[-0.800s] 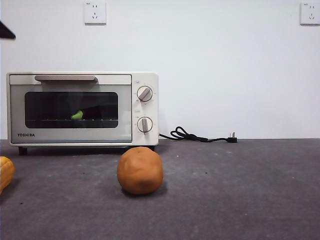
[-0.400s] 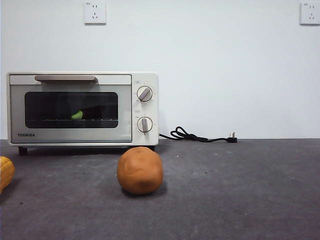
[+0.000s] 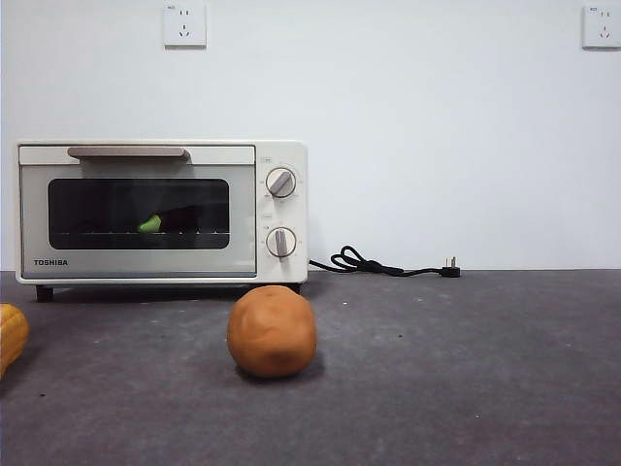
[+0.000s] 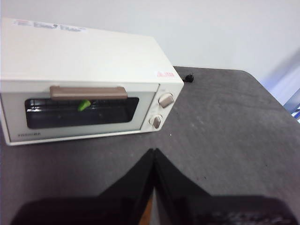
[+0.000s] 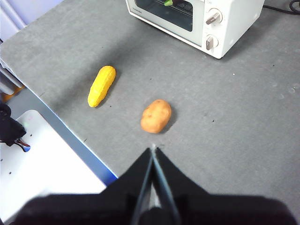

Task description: Take the eggplant from the table,put the eggplant in the oven

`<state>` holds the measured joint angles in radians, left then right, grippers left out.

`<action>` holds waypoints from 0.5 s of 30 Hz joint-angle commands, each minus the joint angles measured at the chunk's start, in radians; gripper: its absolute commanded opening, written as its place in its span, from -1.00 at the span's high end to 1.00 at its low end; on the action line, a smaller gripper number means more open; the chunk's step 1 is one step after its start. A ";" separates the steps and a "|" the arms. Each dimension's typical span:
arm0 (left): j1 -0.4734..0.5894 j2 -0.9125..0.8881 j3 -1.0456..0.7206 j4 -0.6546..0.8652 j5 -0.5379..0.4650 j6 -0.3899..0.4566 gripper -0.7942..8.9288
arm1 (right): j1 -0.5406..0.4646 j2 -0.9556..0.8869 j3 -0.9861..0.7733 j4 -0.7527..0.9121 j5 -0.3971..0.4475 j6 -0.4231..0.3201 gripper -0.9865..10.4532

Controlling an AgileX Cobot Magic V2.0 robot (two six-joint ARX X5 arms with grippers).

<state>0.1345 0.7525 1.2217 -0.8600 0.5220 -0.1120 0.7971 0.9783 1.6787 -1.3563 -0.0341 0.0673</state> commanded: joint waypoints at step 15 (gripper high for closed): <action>-0.003 -0.147 -0.002 -0.132 -0.025 0.011 0.85 | 0.000 0.001 -0.008 -0.023 0.001 0.008 0.83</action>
<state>0.1341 0.6086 1.2217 -0.9943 0.4992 -0.1116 0.7971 0.9787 1.6787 -1.3563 -0.0338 0.0673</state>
